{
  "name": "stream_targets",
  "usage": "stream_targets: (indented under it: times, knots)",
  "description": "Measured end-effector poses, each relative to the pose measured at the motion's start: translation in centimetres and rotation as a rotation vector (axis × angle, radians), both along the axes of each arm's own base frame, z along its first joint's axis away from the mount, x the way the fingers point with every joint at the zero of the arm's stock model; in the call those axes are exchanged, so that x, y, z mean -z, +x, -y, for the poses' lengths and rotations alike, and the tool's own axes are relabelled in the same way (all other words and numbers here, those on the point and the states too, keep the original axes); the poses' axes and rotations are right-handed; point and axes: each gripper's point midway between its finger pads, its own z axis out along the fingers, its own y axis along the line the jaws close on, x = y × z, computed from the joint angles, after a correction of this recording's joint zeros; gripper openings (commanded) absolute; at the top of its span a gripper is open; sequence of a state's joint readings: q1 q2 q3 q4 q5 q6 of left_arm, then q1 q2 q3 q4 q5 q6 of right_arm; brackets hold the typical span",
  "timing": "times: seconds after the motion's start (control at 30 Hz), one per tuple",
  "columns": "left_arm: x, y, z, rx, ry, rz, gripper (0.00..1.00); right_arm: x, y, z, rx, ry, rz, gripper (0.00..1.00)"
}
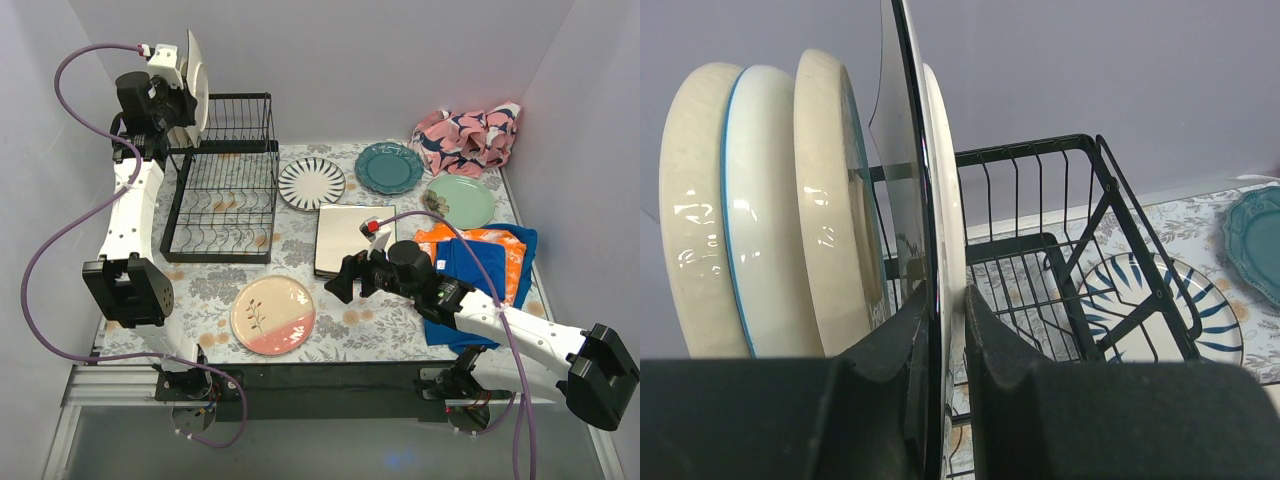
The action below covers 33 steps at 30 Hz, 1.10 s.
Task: Unload the plates from the dish rack
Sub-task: Unload the plate from the dish rack.
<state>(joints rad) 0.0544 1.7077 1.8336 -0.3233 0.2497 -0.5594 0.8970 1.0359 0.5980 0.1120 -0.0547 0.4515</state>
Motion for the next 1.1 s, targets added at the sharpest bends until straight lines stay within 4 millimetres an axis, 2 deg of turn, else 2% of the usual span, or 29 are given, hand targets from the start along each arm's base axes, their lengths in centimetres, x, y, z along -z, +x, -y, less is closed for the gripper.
stream_targets:
  times: [0.73, 0.83, 1.0, 1.1]
  knots:
    - [-0.7, 0.2, 0.2, 0.006, 0.001, -0.002, 0.0, -0.3, 0.0, -0.3, -0.01, 0.015, 0.005, 0.95]
    - [-1.5, 0.1, 0.5, 0.019, 0.009, 0.016, 0.0, -0.2, 0.0, -0.3, -0.01, 0.013, 0.004, 0.95]
    - [-4.1, 0.0, 2.2, 0.076, 0.026, 0.088, 0.0, -0.2, 0.0, -0.3, -0.01, 0.014, 0.004, 0.95]
    - [-4.5, -0.1, 2.9, 0.108, 0.027, 0.102, 0.0, -0.2, 0.0, -0.3, -0.01, 0.014, 0.004, 0.95]
